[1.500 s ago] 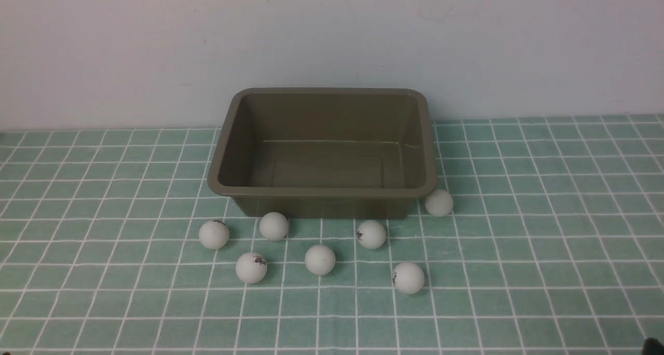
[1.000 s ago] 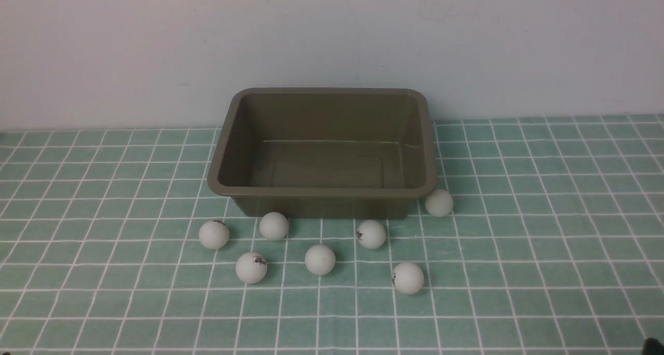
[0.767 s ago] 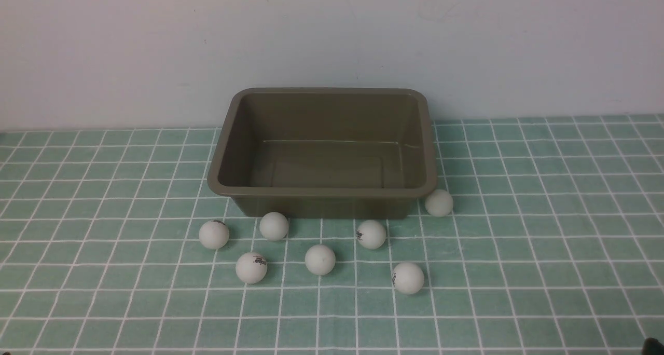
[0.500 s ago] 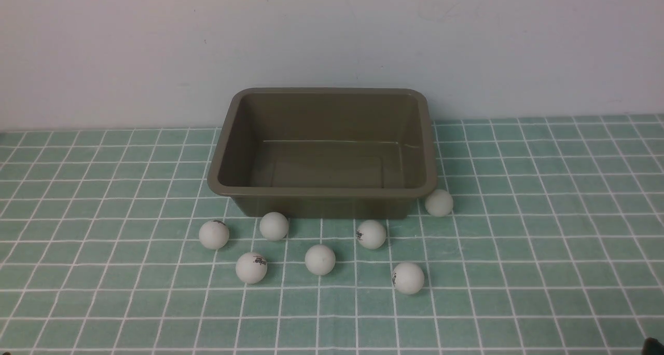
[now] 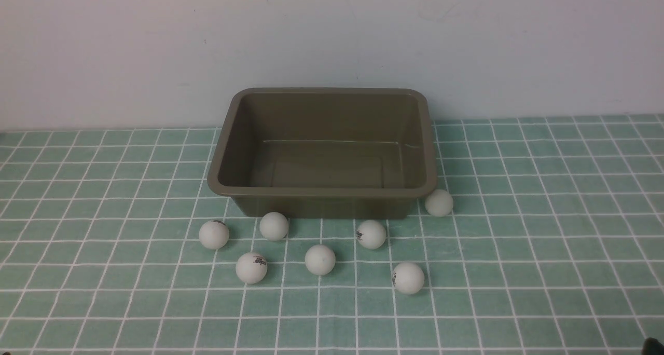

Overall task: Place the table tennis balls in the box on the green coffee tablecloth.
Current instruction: 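Reach for and grasp a ping pong ball on the table beside the basket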

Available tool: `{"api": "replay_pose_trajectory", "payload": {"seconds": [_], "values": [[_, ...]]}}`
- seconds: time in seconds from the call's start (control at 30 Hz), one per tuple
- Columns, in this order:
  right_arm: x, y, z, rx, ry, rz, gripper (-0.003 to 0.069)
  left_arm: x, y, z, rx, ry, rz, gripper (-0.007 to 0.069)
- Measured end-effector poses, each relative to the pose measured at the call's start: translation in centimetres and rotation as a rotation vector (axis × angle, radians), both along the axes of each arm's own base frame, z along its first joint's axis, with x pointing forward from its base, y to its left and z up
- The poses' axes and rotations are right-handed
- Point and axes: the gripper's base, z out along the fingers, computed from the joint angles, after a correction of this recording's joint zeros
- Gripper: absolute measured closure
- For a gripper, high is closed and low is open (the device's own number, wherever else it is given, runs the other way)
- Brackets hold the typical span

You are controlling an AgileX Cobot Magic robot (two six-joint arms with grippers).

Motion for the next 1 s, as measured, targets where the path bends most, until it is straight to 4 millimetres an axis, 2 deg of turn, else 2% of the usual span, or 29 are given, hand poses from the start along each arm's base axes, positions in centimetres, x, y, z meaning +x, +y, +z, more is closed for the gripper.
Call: {"api": "replay_pose_trajectory", "payload": {"seconds": [0.7, 0.87, 0.93, 1.0], "values": [[0.0, 0.0, 0.0, 0.001, -0.003, -0.001, 0.0207, 0.0, 0.0, 0.0, 0.000, 0.000, 0.000, 0.0230], [0.1, 0.0, 0.2, 0.058, -0.040, -0.010, 0.0207, 0.0, 0.0, 0.0, 0.000, 0.000, 0.000, 0.0230], [0.0, 0.1, 0.9, 0.071, -0.053, -0.006, 0.0207, 0.0, 0.0, 0.0, 0.000, 0.000, 0.000, 0.0230], [-0.2, 0.1, 2.4, 0.079, -0.084, 0.003, 0.0207, 0.0, 0.0, 0.0, 0.000, 0.000, 0.000, 0.0230]]}}
